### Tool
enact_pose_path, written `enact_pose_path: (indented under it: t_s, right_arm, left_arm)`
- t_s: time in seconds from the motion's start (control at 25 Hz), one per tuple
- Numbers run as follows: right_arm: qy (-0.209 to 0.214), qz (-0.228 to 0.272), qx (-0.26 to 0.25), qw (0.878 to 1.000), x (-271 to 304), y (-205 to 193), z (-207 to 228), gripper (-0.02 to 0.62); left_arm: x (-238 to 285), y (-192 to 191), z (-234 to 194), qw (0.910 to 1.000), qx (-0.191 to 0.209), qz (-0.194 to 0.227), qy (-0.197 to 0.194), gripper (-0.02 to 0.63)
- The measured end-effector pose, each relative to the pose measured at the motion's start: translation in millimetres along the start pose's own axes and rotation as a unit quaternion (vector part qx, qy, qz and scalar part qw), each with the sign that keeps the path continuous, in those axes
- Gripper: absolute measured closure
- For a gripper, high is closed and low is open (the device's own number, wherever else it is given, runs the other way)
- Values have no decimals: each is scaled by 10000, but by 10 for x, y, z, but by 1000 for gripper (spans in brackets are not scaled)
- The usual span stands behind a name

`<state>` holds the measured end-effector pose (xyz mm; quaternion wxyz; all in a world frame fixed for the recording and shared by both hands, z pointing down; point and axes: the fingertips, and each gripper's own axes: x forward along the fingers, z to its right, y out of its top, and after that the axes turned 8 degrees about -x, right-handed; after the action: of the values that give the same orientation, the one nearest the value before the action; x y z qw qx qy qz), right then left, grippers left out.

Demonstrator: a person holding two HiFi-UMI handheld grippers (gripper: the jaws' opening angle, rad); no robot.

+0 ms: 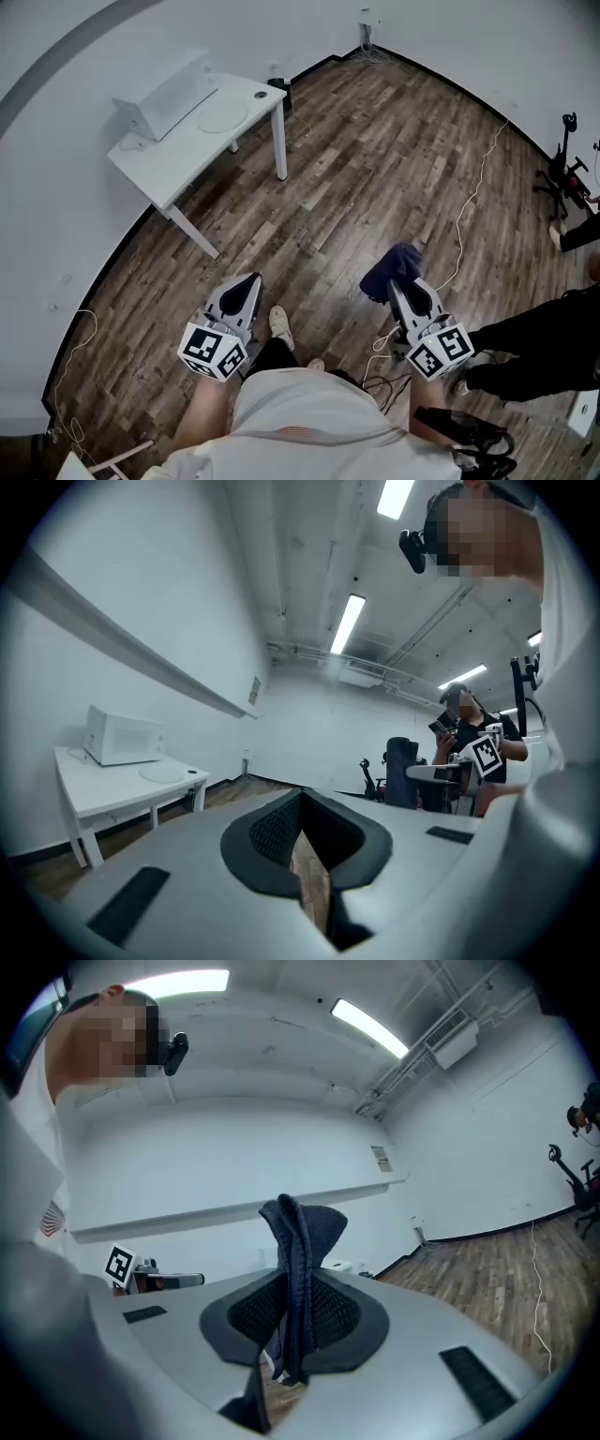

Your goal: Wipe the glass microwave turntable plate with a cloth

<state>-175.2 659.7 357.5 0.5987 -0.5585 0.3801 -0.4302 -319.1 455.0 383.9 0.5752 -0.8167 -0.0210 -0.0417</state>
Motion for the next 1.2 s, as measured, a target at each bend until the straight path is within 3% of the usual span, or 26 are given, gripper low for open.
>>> enact_pose_path:
  t_s: [0.24, 0.56, 0.88, 1.2]
  right_arm:
    - [12, -126, -15, 9999, 313, -110, 200, 532]
    - [-27, -253, -154, 9996, 1067, 1, 663, 532]
    - [52, -239, -95, 9997, 2210, 145, 990, 532]
    - [222, -267, -80, 9994, 3197, 208, 1004, 532]
  left_arm:
    - [347, -7, -238, 9999, -119, 43, -74, 595]
    - [1180, 250, -710, 9994, -218, 116, -234, 595]
    - [1837, 714, -1531, 9997, -180, 91, -133, 597]
    - [2129, 1047, -2350, 9999, -96, 97, 68, 597]
